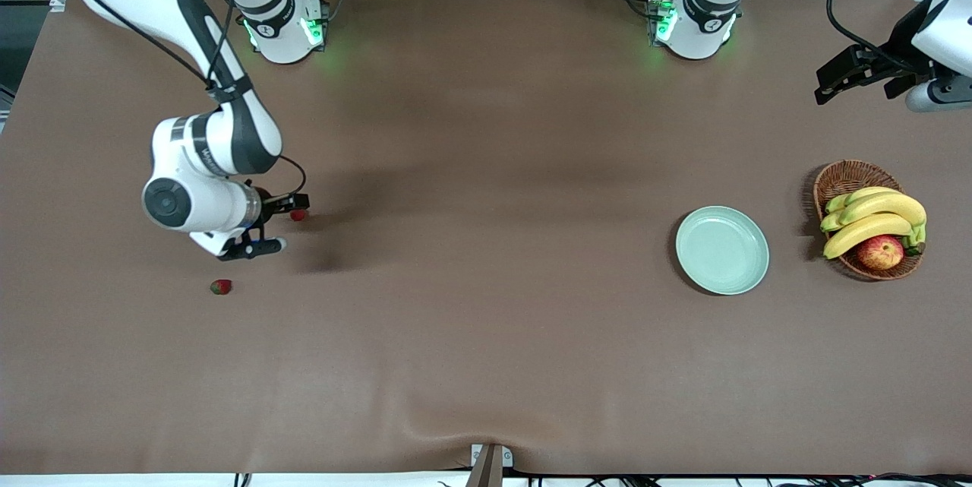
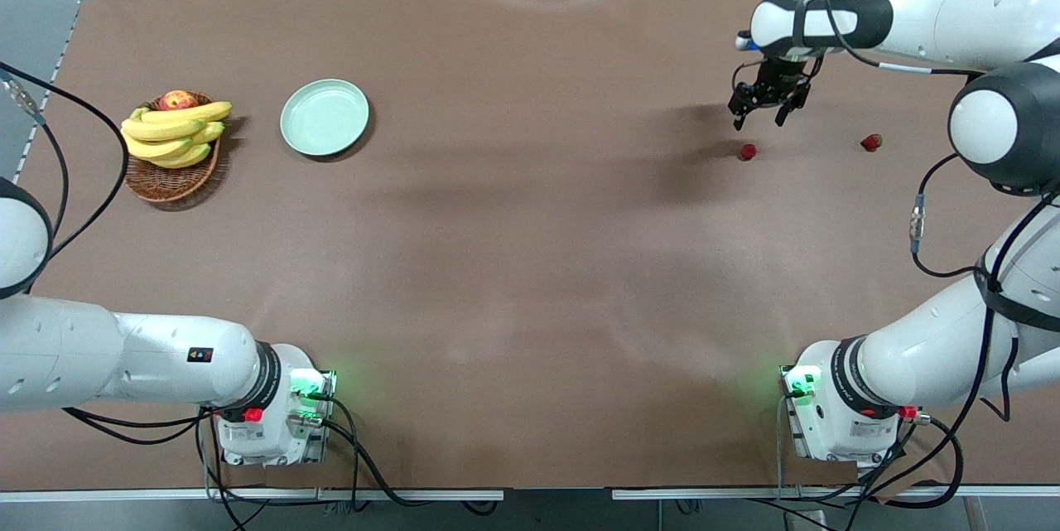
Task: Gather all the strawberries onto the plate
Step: 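Reach the right gripper over a red strawberry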
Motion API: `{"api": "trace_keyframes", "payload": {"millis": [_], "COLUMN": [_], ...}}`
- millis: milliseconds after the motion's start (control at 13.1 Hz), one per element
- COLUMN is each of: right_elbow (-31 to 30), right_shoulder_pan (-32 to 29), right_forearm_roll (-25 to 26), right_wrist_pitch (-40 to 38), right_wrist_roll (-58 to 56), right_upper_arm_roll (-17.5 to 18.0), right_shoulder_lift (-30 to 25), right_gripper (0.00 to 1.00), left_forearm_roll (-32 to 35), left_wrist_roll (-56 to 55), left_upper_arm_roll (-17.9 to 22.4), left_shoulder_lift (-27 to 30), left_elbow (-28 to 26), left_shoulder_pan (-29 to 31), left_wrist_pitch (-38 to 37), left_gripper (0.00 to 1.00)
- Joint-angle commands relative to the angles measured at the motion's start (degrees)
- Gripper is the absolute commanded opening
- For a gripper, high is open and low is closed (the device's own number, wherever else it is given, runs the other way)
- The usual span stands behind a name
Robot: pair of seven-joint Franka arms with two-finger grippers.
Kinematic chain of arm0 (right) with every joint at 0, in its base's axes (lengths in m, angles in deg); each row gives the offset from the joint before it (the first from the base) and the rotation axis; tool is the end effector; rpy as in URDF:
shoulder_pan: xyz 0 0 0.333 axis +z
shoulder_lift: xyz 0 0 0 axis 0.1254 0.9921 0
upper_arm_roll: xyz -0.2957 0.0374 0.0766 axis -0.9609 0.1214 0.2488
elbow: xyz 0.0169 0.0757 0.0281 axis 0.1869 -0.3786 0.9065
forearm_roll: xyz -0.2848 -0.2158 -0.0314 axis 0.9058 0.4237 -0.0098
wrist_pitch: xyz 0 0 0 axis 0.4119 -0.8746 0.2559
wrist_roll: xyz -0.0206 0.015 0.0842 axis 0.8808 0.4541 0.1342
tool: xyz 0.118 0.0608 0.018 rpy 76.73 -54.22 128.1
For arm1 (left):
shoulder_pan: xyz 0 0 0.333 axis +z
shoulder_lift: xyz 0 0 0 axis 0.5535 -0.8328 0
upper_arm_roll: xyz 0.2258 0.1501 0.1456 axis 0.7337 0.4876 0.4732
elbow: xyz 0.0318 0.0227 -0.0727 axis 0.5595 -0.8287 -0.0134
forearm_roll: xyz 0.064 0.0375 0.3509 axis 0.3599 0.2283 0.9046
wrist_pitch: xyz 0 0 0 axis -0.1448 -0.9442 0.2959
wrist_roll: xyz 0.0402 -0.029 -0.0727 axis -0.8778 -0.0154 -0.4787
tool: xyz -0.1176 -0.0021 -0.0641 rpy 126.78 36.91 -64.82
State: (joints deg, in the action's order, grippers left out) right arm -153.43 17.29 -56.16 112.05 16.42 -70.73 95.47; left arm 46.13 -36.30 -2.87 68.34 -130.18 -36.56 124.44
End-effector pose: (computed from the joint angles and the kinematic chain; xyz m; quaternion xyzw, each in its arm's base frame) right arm 0.5109 0.0859 0.2331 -0.9844 -0.0737 0.1568 0.0291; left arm 0.4682 -0.0407 0.6090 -0.9987 -0.0371 0.0324 0.0091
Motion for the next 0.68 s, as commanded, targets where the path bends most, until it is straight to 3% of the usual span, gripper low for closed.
{"api": "trace_keyframes", "payload": {"millis": [0,609], "right_elbow": [-5.35,-6.95], "right_shoulder_pan": [0.11,0.9], "right_forearm_roll": [-0.99,-1.07], "right_wrist_pitch": [5.22,13.59], "right_wrist_roll": [0.5,5.15], "right_upper_arm_roll": [-0.5,-0.59], "right_shoulder_lift": [-2.31,2.09], "right_gripper": [1.0,1.0], "left_forearm_roll": [0.26,0.26], "left_wrist_roll": [0.36,0.36], "left_upper_arm_roll": [-0.02,-0.29], "left_shoulder_lift": [0.36,0.36], "left_elbow": [-0.58,-1.11], "left_shoulder_pan": [0.05,-0.04], "left_wrist_pitch": [0.34,0.34], "left_gripper": [1.0,1.0]}}
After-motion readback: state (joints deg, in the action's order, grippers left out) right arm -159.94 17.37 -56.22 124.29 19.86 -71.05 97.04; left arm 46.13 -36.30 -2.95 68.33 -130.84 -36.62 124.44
